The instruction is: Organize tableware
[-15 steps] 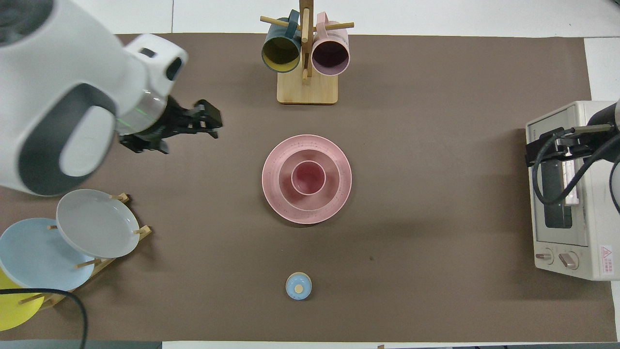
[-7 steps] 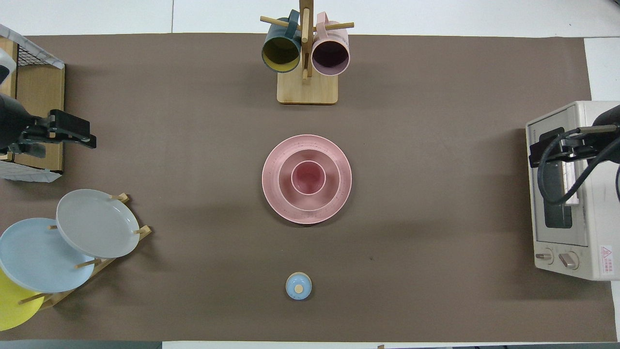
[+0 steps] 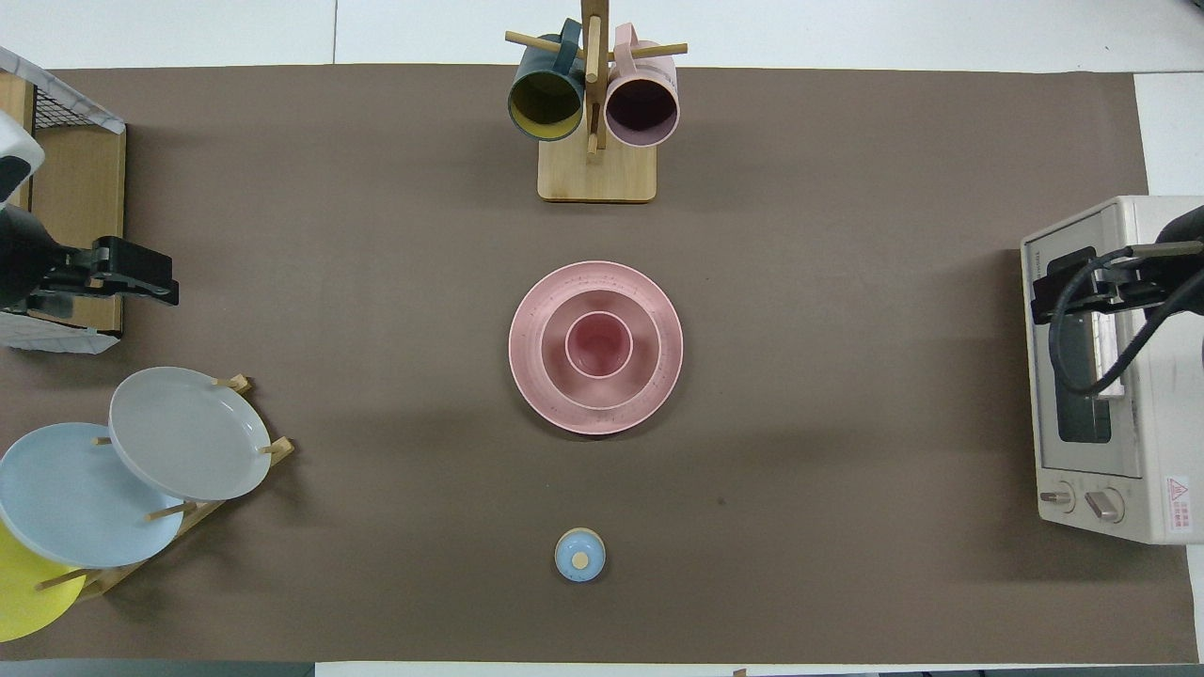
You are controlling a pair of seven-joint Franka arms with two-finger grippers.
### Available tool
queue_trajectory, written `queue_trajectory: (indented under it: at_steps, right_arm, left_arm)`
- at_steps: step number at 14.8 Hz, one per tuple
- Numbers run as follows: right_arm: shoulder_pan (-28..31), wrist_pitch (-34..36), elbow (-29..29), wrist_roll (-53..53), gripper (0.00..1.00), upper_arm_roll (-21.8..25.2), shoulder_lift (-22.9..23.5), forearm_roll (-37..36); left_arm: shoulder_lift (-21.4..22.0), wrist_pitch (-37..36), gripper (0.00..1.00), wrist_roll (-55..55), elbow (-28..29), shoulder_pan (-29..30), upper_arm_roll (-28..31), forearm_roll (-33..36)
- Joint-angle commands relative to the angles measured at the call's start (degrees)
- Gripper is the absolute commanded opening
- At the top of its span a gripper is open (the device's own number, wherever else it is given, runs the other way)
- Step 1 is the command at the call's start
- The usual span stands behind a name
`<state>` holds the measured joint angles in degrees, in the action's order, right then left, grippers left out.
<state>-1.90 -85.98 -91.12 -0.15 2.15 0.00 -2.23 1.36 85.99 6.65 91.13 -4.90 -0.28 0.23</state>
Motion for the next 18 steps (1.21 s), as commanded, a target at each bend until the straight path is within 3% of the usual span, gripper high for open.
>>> queue_trajectory:
  at_steps: [1,4,8,18]
  right_arm:
    - [0.8,0.5,0.7,-1.6,1.0,-0.2,0.2,1.0]
    - [0.7,0.6,0.6,-1.7,1.0,-0.2,0.1,1.1]
    - [0.2,0.6,0.6,-1.3,1.0,-0.4,-0.3,1.4]
    - [0.2,1.0,0.7,-1.3,1.0,-0.7,-0.3,2.1]
  left_arm:
    - [2.8,-3.4,1.0,-0.8,1.0,-0.5,0.2,1.4]
    - [4.7,-2.3,1.0,-0.9,5.4,-0.3,-0.2,1.2]
    - [4.3,0.6,1.0,-1.9,5.2,1.7,-0.8,-2.2]
    - [4.6,0.4,1.0,-3.3,5.4,1.6,-0.6,-2.3]
